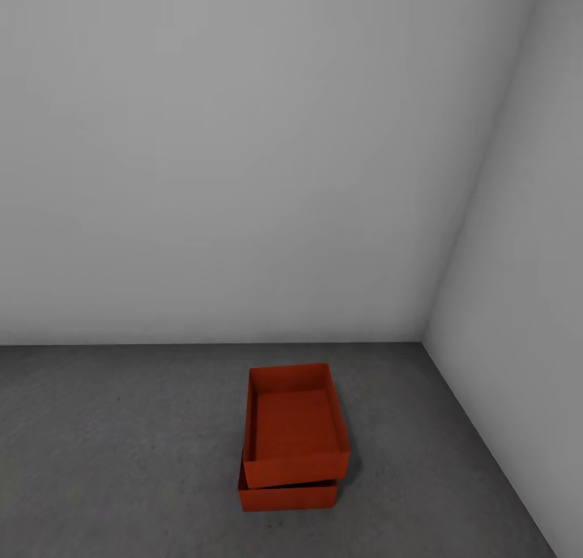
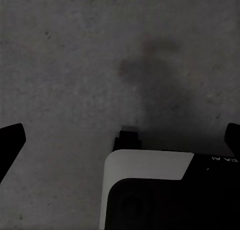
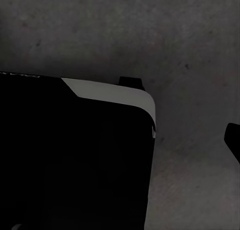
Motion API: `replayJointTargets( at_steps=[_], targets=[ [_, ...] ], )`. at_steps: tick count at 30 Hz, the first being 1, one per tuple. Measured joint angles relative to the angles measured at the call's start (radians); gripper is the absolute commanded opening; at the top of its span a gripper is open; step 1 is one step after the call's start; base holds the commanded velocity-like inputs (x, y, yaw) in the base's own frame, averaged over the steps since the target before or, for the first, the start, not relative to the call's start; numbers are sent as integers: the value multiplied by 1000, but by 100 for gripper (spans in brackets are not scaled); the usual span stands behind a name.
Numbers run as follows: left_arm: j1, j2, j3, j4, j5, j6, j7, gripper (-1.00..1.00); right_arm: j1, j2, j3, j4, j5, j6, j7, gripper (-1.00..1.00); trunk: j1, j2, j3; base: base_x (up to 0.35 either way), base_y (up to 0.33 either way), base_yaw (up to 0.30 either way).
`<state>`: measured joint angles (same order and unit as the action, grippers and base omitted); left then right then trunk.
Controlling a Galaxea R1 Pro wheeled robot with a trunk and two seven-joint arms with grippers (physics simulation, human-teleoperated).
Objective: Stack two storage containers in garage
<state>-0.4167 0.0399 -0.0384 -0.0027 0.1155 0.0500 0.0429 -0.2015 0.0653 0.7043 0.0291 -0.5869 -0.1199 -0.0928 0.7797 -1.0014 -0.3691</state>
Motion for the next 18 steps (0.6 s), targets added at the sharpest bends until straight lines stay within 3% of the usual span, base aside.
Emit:
replayJointTargets(
  at_steps=[15, 18],
  targets=[
    [0, -2, 0, 0, 2, -2, 0, 100, 0, 0, 3, -1, 5, -3, 0, 100, 0, 0, 0, 0, 0, 0],
    [0, -20, 3, -1, 5, -9, -1, 100, 0, 1, 3, -1, 7, -3, 0, 100, 0, 0, 0, 0, 0, 0]
  ],
)
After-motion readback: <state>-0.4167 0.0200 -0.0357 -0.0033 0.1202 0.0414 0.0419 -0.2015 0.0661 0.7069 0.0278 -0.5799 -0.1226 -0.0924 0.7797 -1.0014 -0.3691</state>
